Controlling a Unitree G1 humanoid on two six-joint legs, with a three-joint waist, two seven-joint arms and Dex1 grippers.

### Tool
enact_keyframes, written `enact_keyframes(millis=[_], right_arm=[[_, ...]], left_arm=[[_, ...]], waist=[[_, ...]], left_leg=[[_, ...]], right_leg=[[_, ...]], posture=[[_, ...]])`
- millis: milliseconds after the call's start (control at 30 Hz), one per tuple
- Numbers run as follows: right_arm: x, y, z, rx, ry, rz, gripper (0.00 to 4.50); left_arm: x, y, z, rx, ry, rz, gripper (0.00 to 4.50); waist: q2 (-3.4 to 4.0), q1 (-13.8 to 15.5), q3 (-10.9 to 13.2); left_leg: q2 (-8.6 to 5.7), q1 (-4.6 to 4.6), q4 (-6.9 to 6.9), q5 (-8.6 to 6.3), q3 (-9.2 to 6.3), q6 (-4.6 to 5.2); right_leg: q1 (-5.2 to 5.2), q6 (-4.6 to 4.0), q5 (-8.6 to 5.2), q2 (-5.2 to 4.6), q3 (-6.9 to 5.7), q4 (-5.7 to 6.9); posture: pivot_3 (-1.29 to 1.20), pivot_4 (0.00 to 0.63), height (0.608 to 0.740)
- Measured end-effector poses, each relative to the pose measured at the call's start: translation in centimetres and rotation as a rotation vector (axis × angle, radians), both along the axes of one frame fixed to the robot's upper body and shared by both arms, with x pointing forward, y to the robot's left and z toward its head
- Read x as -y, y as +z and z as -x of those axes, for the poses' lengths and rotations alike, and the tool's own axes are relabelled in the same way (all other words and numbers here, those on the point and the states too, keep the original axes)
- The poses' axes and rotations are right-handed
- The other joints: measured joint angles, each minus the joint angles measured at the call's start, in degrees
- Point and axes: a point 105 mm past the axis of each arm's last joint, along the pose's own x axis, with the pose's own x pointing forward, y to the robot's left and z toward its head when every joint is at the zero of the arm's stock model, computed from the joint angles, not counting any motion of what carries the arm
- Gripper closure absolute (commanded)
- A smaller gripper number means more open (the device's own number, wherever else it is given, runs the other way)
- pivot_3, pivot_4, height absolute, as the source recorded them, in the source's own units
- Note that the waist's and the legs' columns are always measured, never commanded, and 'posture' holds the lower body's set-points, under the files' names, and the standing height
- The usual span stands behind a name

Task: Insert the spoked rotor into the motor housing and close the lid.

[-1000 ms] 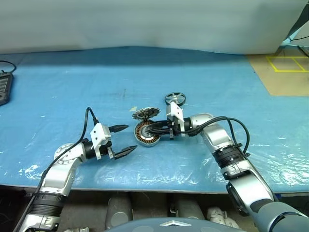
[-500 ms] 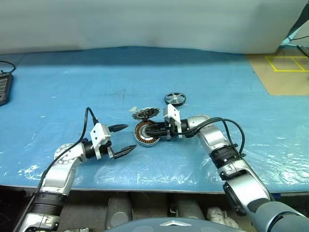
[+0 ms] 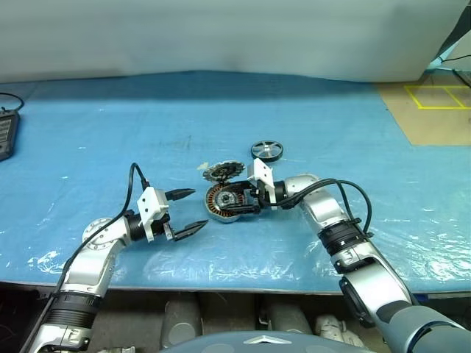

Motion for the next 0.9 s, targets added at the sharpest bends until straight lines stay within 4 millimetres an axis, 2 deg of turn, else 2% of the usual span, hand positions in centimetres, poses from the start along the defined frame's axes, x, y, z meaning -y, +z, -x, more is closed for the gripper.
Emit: enact_keyframes(millis=[33, 67, 467, 567, 867, 900], right_arm=[[0.0, 0.0, 0.0, -0.002, 0.003, -0.001, 0.16], [0.0, 0.1, 0.1, -0.003, 0.007, -0.004, 0.03], [-0.4, 1.1, 0.7, -0.028, 0.037, -0.043, 0.03], [-0.4, 1.3, 0.8, -0.029, 0.035, -0.044, 0.56], [0.5, 1.2, 0.4, -0.016, 0.013, -0.019, 3.61], [0.5, 1.2, 0.4, -0.012, 0.014, -0.019, 3.61]], left_arm=[[0.0, 0.0, 0.0, 0.001, 0.001, 0.000, 0.00], [0.0, 0.0, 0.0, 0.001, 0.002, 0.000, 0.00], [-0.1, -0.2, 0.0, -0.007, 0.003, -0.002, 0.00], [-0.1, -0.2, 0.0, -0.007, 0.001, -0.002, 0.00], [0.2, -0.3, -0.1, -0.009, -0.014, -0.005, 0.00], [0.2, -0.3, -0.1, -0.008, -0.014, -0.005, 0.00]], waist=[[0.00, 0.0, 0.0], [0.00, 0.0, 0.0], [0.00, 0.0, 0.0], [0.00, 0.0, 0.0], [0.00, 0.0, 0.0], [0.00, 0.0, 0.0]], left_leg=[[0.00, 0.00, 0.00, 0.00, 0.00, 0.00], [0.00, 0.00, 0.00, 0.00, 0.00, 0.00], [0.00, 0.00, 0.00, 0.08, 0.00, 0.14], [0.00, 0.00, 0.00, 0.09, 0.00, 0.14], [-0.01, 0.00, 0.01, 0.09, 0.00, 0.14], [-0.01, 0.00, 0.00, 0.09, 0.00, 0.14]], right_leg=[[0.00, 0.00, 0.00, 0.00, 0.00, 0.00], [0.00, 0.00, 0.00, 0.00, 0.00, 0.00], [0.00, 0.00, 0.00, 0.00, 0.00, 0.00], [0.00, 0.00, 0.00, 0.00, 0.00, 0.00], [0.00, 0.00, 0.00, 0.01, 0.00, 0.00], [0.00, 0.00, 0.00, 0.01, 0.00, 0.00]], posture=[[0.00, 0.150, 0.740], [0.00, 0.150, 0.740], [0.00, 0.150, 0.740], [0.00, 0.150, 0.740], [0.00, 0.150, 0.740], [0.00, 0.150, 0.740]])
